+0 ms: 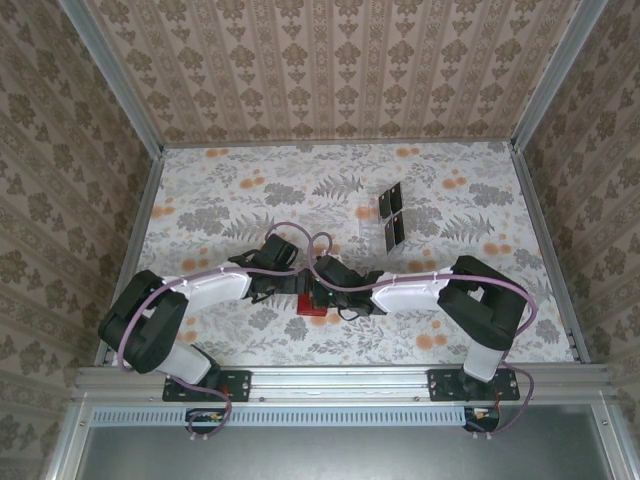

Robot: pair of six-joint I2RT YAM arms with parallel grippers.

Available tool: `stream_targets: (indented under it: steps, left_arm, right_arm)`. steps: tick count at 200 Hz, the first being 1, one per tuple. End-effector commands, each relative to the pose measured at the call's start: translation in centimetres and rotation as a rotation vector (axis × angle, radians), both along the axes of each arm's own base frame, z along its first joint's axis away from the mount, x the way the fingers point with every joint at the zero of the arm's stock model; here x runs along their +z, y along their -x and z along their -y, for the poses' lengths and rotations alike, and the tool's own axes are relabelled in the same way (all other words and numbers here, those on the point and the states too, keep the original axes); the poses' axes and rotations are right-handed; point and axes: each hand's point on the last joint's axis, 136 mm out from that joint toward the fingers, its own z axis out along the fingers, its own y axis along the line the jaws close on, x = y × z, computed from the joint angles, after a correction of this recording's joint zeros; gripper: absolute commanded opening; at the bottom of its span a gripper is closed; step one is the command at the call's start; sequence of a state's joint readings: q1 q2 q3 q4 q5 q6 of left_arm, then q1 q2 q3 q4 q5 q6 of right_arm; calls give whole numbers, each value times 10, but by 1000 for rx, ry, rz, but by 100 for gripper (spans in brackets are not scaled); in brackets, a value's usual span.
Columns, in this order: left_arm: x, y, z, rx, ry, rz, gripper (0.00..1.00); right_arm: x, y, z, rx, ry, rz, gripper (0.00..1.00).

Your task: Put the credit cards into the card holder

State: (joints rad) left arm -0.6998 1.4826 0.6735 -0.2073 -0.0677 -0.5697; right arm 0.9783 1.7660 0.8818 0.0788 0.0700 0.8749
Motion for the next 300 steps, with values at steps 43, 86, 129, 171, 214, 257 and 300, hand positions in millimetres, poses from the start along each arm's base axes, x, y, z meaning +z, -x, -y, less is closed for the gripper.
stream_targets:
  steps: [43, 86, 129, 171, 214, 257, 300]
  left_arm:
    - [-18, 17, 6, -15, 27, -80, 100]
    - [-20, 17, 6, -11, 25, -85, 100]
    - [-22, 18, 6, -10, 27, -88, 100]
    - [-24, 19, 6, -8, 28, -90, 100]
    - [-25, 20, 7, -11, 29, -93, 100]
    - [-24, 20, 8, -12, 33, -92, 100]
    - [-25, 21, 8, -14, 31, -93, 100]
  right_arm:
    - [-22, 22, 12, 36, 74, -80, 0]
    - [26, 5, -3, 54, -13, 14, 0]
    - [33, -4, -2, 37, -19, 34, 0]
    - [29, -10, 1, 9, -16, 37, 0]
    - [19, -14, 3, -5, -7, 26, 0]
    - [11, -16, 0, -5, -4, 9, 0]
    - [6, -14, -2, -1, -6, -5, 0]
